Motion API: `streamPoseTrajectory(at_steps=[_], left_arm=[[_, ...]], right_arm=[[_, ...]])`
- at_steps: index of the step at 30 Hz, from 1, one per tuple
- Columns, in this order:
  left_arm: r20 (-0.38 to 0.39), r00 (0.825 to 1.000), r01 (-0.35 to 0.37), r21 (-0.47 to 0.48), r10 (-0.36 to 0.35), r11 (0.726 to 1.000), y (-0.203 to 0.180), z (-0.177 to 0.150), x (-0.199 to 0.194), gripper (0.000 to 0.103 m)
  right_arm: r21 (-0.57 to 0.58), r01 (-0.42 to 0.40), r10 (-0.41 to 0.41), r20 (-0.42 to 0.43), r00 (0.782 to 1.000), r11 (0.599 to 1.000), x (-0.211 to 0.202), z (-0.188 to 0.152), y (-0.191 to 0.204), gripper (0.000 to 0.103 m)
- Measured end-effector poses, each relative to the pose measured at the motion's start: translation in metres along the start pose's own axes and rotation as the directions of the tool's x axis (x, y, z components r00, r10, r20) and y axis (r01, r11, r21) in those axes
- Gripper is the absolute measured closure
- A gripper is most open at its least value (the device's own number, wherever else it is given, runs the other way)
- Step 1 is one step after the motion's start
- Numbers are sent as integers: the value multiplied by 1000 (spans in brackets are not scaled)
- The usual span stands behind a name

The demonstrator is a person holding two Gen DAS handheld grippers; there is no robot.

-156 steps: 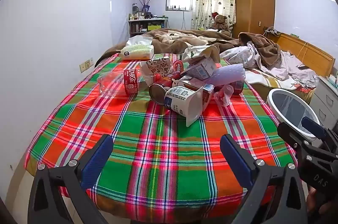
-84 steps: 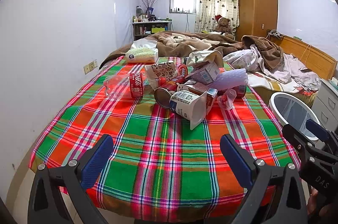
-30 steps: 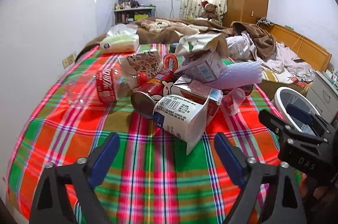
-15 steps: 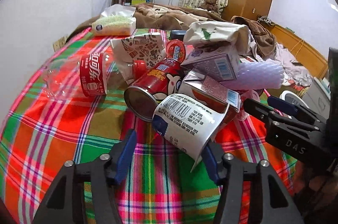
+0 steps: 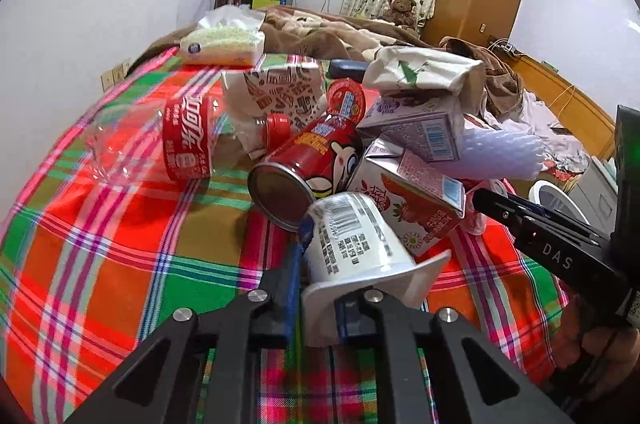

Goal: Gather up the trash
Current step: 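Grasp the clear plastic cup with the right tool while the left tool grasps the white yogurt cup, then carry the clear cup and white yogurt cup over the white trash bin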

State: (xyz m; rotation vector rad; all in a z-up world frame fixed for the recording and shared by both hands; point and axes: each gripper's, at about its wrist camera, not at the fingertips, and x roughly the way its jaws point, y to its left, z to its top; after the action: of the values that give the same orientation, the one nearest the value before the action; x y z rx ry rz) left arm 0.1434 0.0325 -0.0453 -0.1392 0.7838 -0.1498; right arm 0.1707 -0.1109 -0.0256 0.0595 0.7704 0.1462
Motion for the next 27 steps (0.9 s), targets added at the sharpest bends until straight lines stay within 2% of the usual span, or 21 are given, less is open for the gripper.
streamPoseTrajectory(at_steps=[10,15,18,22,27], left_arm=[[61,998,4,25,-5,1000,-11,-9,-32,90],[56,998,-3,19,2,1000,-14,-11,-32,90],[98,995,-1,37,-3,999,-21,-14,-45,90],[114,993,12,56,-18,998,-28,-14,-52,91],[100,995,-22,46,18,999,-27,-15,-46,91]], right_arm=[[18,-20,19,46,999,1000,-26,-9,-6,73],[31,-27,25,62,998,999,-35,-12,-10,73],[36,-30,27,78,997,999,-39,-13,-13,73],[43,-44,40,105,994,998,-48,-13,-16,73],[43,-50,44,130,990,998,-52,-12,-19,73]])
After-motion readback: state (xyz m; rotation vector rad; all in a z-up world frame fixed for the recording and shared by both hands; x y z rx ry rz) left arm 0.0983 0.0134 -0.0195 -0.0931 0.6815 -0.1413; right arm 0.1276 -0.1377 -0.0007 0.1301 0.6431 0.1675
